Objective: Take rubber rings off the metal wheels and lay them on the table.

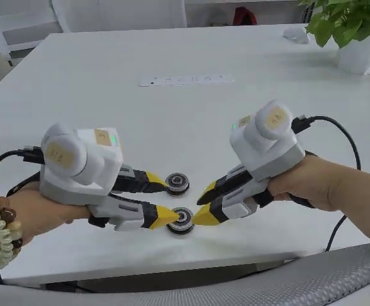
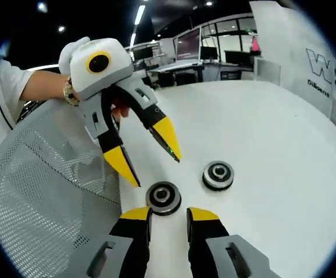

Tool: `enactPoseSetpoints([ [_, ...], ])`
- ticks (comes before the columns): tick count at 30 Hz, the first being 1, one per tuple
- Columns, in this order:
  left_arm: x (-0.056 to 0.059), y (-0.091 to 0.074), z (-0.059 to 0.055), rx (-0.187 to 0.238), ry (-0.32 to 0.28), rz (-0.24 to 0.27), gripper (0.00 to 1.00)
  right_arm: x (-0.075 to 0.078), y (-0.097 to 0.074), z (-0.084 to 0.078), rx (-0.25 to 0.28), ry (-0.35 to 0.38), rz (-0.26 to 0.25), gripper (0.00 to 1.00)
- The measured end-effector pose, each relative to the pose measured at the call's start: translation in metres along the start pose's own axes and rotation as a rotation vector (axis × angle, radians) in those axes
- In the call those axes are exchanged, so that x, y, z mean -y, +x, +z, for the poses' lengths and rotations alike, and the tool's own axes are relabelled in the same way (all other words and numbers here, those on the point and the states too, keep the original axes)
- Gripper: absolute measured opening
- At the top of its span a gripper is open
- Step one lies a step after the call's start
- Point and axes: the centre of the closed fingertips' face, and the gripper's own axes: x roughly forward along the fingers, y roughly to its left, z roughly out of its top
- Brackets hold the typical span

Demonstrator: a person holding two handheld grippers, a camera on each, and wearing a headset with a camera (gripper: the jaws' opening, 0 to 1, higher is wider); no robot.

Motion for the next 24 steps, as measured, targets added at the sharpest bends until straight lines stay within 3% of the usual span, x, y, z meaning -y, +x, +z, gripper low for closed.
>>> enactPoseSetpoints([
  [7, 0.007, 0.011, -0.007, -0.014, -0.027, -0.035, 0.28, -0.002, 0.004, -0.003, -0.009, -0.034, 0.018, 0.17],
  [13, 0.000, 0.013, -0.006, -0.006, -0.037, -0.004, 0.27, -0.002, 0.007, -0.007, -0.028, -0.038, 0.022, 0.19],
  [24, 0.000, 0.021, -0.012, -0.025, -0.027, -0.030, 0.23, -0.001, 0.011, -0.005, -0.026, -0.060, 0.023, 0.19],
])
